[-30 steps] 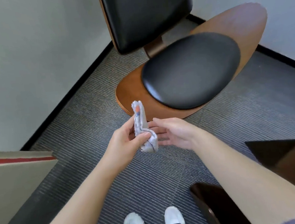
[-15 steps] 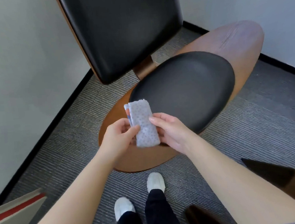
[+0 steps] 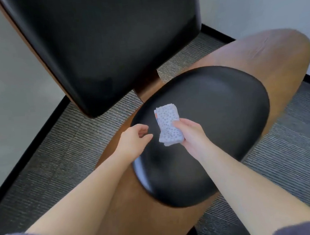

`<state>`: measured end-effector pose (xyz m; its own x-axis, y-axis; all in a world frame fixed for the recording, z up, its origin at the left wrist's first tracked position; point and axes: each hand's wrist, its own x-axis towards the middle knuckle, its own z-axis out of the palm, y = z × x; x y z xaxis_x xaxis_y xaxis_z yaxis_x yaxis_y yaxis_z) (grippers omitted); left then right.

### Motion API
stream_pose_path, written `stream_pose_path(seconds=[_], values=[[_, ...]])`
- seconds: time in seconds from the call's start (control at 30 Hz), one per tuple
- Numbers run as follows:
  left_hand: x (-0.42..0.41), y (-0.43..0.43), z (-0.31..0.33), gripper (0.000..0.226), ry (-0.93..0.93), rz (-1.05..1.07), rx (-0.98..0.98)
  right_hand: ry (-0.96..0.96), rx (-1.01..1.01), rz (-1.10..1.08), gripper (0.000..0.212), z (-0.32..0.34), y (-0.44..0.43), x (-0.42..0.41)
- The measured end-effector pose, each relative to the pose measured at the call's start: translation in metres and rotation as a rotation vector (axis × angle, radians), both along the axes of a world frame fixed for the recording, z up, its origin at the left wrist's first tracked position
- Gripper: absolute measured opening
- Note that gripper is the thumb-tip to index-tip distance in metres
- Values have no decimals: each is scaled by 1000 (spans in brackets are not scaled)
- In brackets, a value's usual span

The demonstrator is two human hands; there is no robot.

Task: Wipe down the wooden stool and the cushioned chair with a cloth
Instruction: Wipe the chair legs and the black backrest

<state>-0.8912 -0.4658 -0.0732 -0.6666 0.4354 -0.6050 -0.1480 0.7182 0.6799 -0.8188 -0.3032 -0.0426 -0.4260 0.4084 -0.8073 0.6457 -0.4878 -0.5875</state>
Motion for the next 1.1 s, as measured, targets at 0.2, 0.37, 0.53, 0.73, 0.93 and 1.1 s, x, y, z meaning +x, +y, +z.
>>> stream_pose_path(seconds=[0.2,0.37,0.53,0.73,0.93,1.1], values=[[-31,22,-73,111,94,-435,-274,-72,83,120,28,-73,42,-57],[-34,36,-107,134,60,-552,-349,-112,108,225,23,-112,60,-79],[-35,36,-116,134,24,-596,-401,-53,300,243,9,-120,79,-109],[-41,42,-116,131,-61,-669,-472,60,1131,663,25,-131,108,-159],[-41,40,-119,132,-85,-680,-457,14,1308,1155,45,-176,82,-165],[-39,40,-118,132,-78,-679,-447,-11,1295,1358,32,-184,59,-186]])
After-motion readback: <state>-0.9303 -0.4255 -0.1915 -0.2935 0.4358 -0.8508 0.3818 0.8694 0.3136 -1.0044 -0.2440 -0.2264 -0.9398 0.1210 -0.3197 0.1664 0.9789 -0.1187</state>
